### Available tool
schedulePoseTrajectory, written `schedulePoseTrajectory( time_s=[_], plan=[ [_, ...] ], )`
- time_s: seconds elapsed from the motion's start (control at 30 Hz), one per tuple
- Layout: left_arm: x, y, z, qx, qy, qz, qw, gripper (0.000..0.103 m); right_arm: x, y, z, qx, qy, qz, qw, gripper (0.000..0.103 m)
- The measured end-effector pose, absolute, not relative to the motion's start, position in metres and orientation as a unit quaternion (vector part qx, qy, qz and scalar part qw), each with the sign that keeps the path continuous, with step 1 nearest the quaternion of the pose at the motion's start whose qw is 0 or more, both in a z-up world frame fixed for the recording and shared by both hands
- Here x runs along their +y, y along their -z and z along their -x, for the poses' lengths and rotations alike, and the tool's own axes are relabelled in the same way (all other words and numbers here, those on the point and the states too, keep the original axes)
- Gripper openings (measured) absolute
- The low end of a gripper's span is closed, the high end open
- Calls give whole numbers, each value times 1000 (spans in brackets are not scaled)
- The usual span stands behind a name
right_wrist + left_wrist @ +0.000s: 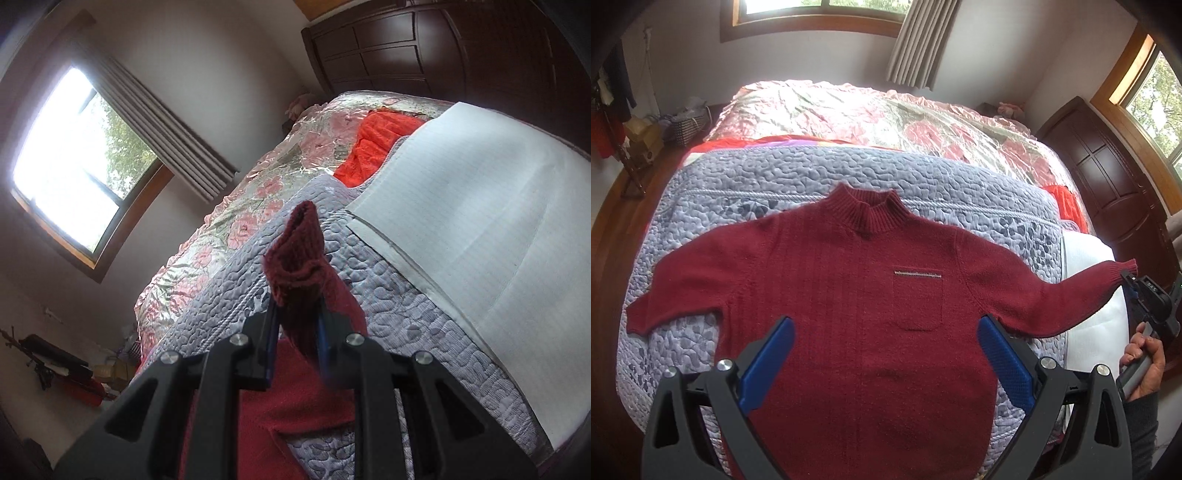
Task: Fold small clothes
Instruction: 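Lift the cuff with the right gripper, lay sleeve across chest, release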
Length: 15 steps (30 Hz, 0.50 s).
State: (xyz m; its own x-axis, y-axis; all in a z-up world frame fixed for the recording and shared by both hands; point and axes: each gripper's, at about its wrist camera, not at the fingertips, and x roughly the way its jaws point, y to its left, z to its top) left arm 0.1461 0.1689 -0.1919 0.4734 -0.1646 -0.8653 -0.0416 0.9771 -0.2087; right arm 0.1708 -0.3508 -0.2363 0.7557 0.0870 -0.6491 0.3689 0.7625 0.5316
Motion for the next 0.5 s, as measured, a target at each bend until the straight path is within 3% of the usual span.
schedulePoseTrajectory(
  time_s=[0.27, 0.5],
  plan=[
    [217, 191, -147, 511, 50, 170, 841, 99, -225, 219, -197, 373, 17, -200, 906, 17],
    [246, 198, -160, 512, 59, 214, 830, 99, -117, 242, -224, 414, -35, -102, 904, 17]
  ],
)
